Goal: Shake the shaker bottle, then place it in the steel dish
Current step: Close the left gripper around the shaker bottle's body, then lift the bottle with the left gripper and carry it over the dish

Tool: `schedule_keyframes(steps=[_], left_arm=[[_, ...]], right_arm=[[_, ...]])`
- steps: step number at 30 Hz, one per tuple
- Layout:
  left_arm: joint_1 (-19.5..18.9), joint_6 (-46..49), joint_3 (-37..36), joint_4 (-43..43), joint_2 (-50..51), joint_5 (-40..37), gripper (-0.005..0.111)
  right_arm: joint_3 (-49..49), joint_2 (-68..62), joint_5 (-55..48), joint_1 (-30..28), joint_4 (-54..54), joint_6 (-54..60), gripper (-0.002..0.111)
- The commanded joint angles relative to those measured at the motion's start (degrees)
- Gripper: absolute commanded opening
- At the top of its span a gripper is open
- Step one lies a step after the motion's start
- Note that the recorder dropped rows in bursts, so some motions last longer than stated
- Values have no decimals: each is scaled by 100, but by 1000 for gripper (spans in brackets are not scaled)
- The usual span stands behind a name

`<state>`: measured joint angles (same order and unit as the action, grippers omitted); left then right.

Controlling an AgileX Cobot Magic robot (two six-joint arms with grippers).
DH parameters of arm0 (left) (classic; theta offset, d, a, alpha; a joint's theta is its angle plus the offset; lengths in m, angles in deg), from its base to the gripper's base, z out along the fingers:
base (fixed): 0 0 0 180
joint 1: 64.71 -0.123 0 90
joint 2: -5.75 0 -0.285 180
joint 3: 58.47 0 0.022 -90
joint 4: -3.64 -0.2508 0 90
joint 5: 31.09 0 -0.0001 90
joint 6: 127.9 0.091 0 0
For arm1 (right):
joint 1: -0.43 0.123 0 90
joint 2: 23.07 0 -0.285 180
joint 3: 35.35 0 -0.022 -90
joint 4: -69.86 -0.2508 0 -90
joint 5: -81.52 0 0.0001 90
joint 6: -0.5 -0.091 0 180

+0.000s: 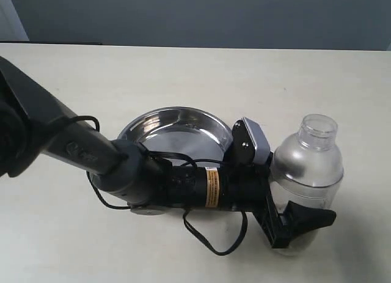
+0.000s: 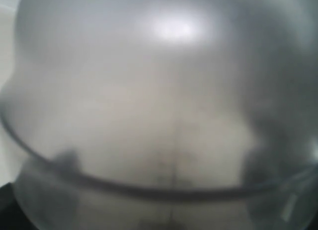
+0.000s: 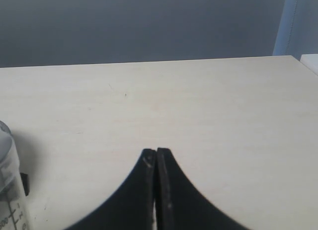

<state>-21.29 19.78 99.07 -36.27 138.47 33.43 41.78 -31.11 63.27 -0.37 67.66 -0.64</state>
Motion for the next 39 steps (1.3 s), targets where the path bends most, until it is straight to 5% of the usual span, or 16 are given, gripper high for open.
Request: schedule_keyframes(steps=[1,17,25,32,35,37,38,39], left_arm=[[16,-23,19,-108,2,98,0],[16,-304,19,343,-93,-6,1],[16,534,48,375,-2000,-1893,1],[-333,3189,114,2767,-3613,-4626,1],[-1308,3450,-530,4604,-3716,-4333,1],[-1584,3191,-1012,5182,-3716,-3977,1],[-1438,2916,-1083,4452,-3725,-4093,1],[-879,2203,-1110,2422,-3725,-4534,1]], right_arm=[[9,25,67,31,9,0,-1],[9,25,67,31,9,0,-1],[9,25,67,31,9,0,-1],[9,25,67,31,9,0,-1],[9,25,67,31,9,0,-1],[9,25,67,31,9,0,-1],[9,25,67,31,9,0,-1],[9,25,67,31,9,0,-1]])
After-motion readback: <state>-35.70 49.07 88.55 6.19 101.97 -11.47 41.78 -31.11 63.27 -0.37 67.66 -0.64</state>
